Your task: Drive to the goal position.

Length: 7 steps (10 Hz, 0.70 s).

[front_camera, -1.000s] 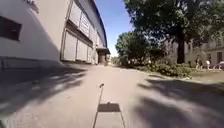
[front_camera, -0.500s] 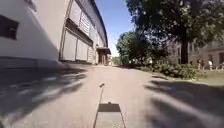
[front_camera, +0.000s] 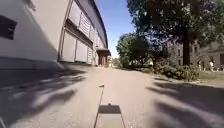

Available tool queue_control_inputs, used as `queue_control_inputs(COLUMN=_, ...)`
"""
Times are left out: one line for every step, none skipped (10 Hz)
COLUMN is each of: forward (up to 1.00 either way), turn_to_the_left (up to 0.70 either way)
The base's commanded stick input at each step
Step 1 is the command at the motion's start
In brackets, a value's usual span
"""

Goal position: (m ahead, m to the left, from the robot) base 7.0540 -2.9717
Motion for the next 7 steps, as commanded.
queue_control_inputs(forward=0.7, turn_to_the_left=-0.06)
queue_control_inputs(forward=0.7, turn_to_the_left=-0.1)
queue_control_inputs(forward=0.7, turn_to_the_left=-0.14)
queue_control_inputs(forward=0.7, turn_to_the_left=-0.18)
queue_control_inputs(forward=0.7, turn_to_the_left=-0.33)
queue_control_inputs(forward=0.7, turn_to_the_left=-0.21)
queue_control_inputs(forward=0.7, turn_to_the_left=-0.11)
